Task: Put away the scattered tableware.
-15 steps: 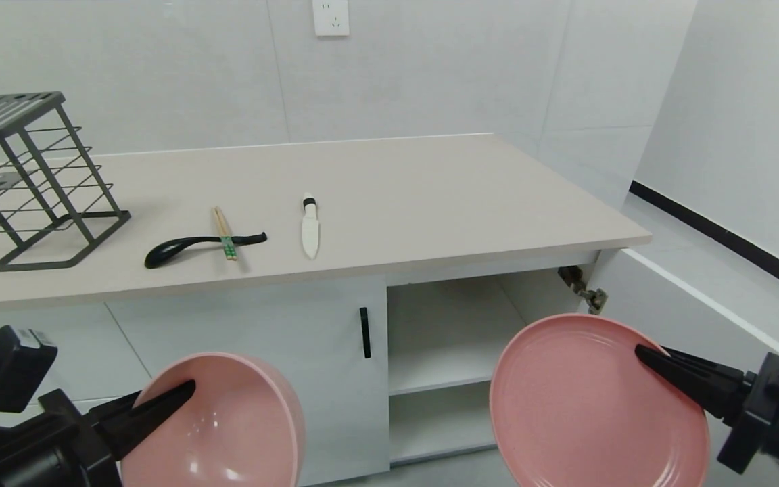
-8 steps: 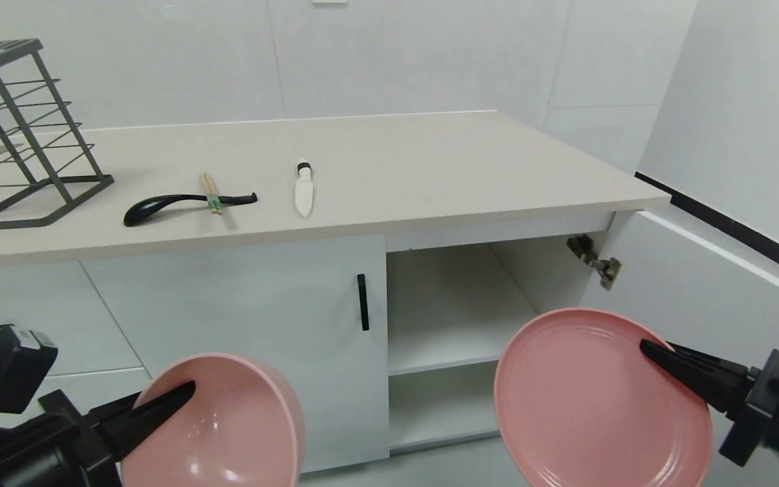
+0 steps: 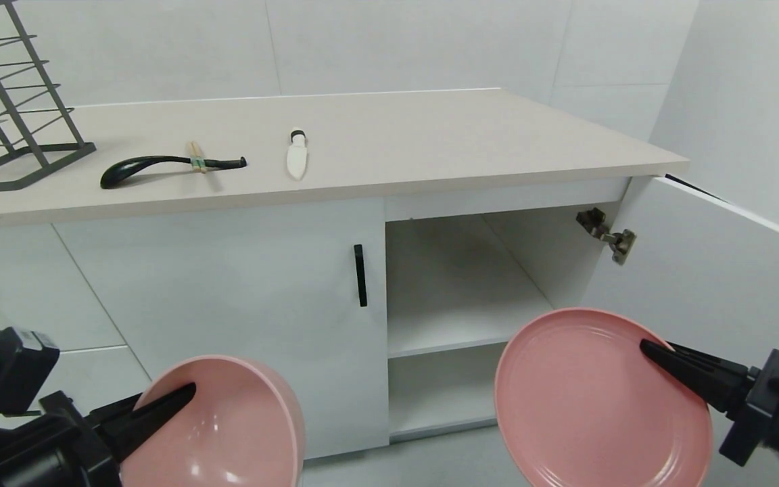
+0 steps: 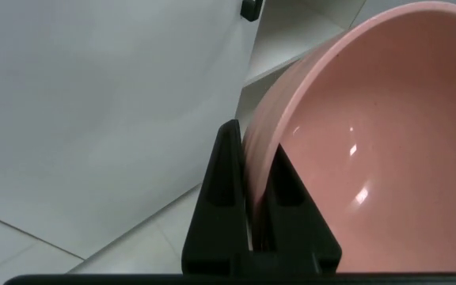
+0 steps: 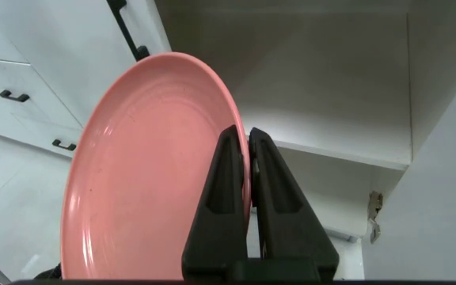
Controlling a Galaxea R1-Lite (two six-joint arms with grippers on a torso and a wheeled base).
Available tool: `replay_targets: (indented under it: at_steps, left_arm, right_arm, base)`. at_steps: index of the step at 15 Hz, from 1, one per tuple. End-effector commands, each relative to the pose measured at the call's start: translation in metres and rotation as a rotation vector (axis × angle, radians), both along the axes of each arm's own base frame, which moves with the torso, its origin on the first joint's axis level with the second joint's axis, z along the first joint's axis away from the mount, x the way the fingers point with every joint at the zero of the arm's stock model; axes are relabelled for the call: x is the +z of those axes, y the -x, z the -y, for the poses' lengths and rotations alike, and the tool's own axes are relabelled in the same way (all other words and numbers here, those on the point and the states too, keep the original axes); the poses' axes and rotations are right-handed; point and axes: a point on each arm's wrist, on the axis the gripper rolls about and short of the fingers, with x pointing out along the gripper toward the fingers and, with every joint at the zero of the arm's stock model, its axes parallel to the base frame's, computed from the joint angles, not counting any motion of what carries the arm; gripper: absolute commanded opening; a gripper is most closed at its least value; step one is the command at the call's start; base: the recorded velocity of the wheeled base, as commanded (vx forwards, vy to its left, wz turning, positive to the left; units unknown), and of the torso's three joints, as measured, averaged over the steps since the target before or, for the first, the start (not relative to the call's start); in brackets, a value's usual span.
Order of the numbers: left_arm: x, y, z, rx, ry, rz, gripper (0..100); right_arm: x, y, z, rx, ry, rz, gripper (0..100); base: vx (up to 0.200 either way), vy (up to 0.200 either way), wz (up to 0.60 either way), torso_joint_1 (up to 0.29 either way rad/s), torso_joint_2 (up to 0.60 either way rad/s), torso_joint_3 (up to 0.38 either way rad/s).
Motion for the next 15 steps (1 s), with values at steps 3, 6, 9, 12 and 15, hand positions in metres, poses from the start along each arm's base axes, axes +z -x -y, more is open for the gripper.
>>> replay_targets:
  at_steps: [3,6,9,12,15]
  left_arm:
    - [0.000,0.001,-0.001,0.006,-0.001,-0.001,0]
    - [-0.001,0.002,0.000,0.000,-0.003,-0.003,0]
    - [-0.004,0.004,0.000,-0.021,-0.052,0.019,0]
    - [-0.008,0.005,-0.001,-0.030,-0.085,0.020,0]
    - [-0.011,0.008,0.000,-0.046,-0.087,0.010,0]
  right_arm:
    - [0.000,0.000,0.001,-0.005,0.000,-0.001,0]
    - [-0.001,0.000,0.001,-0.009,0.001,-0.004,0]
    - [-0.002,0.000,0.001,-0.007,0.002,-0.006,0]
    - [-0.007,0.002,0.002,-0.009,0.011,-0.036,0]
    - [-0.019,0.003,0.003,-0.014,0.031,-0.097,0]
  base:
    - [0.133,0.000,0.00,-0.002,0.01,0.031]
    - [0.133,0.000,0.00,-0.006,0.01,0.024]
    - [0.000,0.000,0.00,0.000,0.00,0.000]
    - [0.067,0.000,0.00,0.002,0.00,0.002]
    - [0.133,0.000,0.00,0.002,0.00,0.003]
